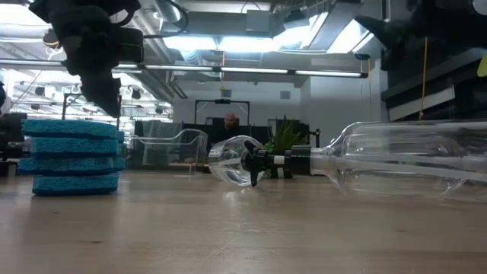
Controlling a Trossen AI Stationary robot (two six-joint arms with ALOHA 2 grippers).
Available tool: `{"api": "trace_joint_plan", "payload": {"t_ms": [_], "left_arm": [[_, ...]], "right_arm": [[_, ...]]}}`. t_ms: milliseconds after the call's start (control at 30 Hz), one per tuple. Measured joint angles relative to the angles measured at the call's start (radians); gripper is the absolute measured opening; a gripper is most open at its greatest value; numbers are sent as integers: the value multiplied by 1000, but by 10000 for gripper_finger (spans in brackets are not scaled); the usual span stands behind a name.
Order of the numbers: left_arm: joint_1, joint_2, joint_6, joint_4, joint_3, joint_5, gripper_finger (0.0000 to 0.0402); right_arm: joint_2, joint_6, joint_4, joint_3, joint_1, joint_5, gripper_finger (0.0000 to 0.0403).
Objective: Pick & Place Kitchen Sink Supplies
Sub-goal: Put the blue sponge into the top transparent bin
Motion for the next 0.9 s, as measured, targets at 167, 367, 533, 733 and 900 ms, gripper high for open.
{"api": "trace_joint_plan", "payload": {"t_ms": [167, 367, 533, 733, 900], "left_arm": [[0, 0, -47, 0, 0, 66, 169], [0, 0, -133, 0, 0, 66, 169], [0, 0, -205, 0, 0, 74, 169], [0, 0, -290, 0, 0, 122, 169], [2, 0, -351, 3, 0, 178, 169]], "right_arm": [[-160, -54, -4, -78, -26, -3, 245], [-325, -153, -113, -127, -32, 0, 245], [-435, -229, -262, -129, -32, 0, 245], [-568, -204, -470, -128, -32, -76, 245], [-582, -200, -562, -128, -32, -125, 245]]}}
